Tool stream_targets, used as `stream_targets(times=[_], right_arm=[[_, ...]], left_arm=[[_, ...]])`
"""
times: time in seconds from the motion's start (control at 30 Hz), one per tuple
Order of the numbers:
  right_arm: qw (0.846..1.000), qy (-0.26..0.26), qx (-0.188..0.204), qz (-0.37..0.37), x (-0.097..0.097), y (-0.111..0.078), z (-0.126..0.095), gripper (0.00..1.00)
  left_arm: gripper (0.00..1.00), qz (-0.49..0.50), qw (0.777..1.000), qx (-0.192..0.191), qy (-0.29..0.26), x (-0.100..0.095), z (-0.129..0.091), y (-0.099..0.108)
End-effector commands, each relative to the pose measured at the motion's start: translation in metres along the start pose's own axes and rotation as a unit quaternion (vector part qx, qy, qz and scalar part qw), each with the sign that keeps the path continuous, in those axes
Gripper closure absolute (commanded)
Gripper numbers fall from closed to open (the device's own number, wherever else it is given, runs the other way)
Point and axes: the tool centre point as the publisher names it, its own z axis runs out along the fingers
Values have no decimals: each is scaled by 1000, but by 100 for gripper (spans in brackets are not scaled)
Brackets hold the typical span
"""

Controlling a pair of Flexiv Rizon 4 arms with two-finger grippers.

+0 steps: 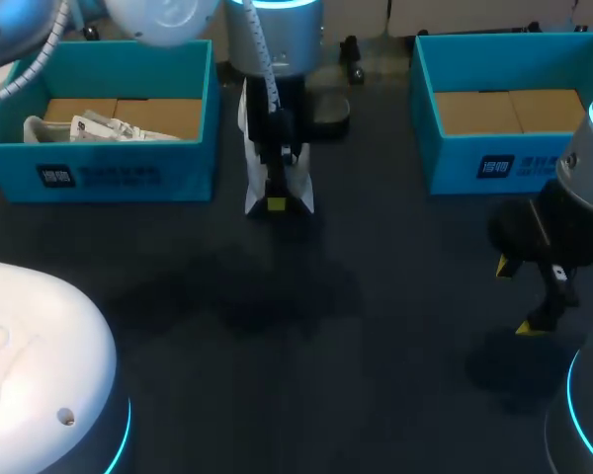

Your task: Take the shoe out of the shoebox, open the shoe tongue, remove and reinsert the insole, then place the shoe into the shoebox

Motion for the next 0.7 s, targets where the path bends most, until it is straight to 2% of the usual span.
stream_targets(times=[0.03, 0.13, 0.17, 0.23, 0.5, 0.7], right_arm=[[1000, -1, 1, 0, 0, 0, 1, 0], [1000, -1, 1, 0, 0, 0, 1, 0], [1000, -1, 1, 0, 0, 0, 1, 0], [1000, -1, 1, 0, 0, 0, 1, 0], [1000, -1, 1, 0, 0, 0, 1, 0], [1000, -1, 1, 0, 0, 0, 1, 0]], left_arm=[[100, 0, 1000, 1, -1, 1, -1, 2], [100, 0, 1000, 1, -1, 1, -1, 2], [100, -3, 1000, 4, -27, -4, -9, 5], [100, 8, 1000, 16, -23, -13, -26, 14], [100, 11, 999, 31, -31, -64, -80, 58], [100, -3, 999, 42, -30, -101, -98, 85]])
